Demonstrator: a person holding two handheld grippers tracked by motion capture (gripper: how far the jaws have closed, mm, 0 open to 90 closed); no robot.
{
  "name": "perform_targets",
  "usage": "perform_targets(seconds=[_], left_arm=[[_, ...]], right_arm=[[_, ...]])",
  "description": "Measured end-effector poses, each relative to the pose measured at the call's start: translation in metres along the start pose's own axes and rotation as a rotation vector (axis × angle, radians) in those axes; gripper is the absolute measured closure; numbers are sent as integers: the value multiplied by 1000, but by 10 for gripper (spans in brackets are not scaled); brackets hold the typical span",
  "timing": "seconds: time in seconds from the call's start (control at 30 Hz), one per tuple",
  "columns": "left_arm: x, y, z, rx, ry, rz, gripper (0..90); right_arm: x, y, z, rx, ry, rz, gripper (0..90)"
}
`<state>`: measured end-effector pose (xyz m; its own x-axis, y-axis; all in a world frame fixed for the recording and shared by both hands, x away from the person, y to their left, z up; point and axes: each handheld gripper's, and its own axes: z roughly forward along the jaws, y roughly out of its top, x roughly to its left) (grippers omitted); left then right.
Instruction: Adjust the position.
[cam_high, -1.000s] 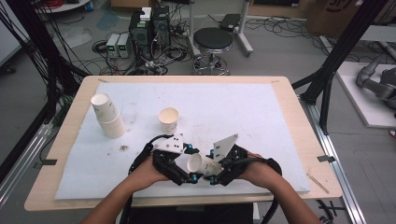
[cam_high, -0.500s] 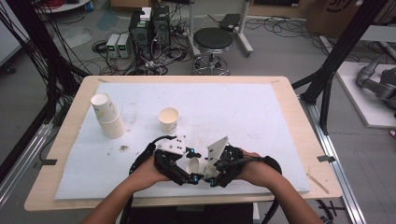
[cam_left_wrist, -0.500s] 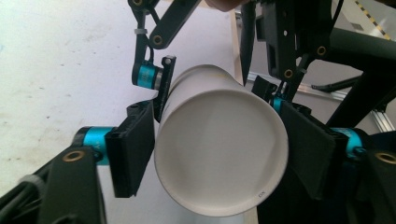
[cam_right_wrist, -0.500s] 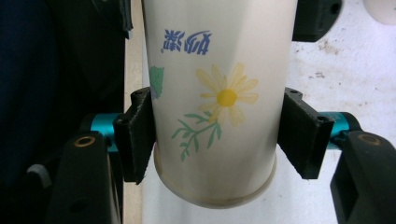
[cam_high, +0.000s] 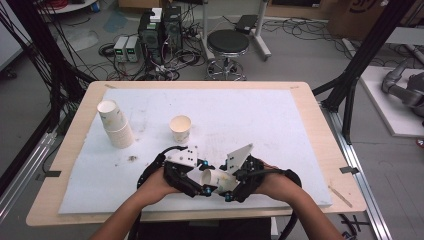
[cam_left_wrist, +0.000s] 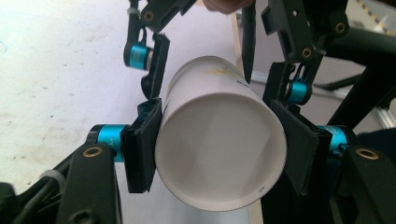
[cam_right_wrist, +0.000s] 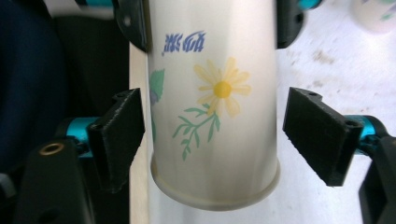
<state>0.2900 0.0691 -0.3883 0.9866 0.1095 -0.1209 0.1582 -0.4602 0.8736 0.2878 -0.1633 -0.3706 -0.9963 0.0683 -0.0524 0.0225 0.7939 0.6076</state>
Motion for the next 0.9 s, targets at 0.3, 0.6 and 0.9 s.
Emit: perform_targets(seconds=[0.3, 0.6, 0.9], left_arm=[[3, -11, -8, -112, 16, -57, 370], [3, -22, -12, -224, 38, -78, 370], [-1, -29, -16, -297, 43, -76, 370]], right_arm=[[-2, -18, -23, -265, -58, 109, 214], [5, -39, -31, -446, -138, 206, 199], [14, -62, -21, -573, -158, 264, 200]])
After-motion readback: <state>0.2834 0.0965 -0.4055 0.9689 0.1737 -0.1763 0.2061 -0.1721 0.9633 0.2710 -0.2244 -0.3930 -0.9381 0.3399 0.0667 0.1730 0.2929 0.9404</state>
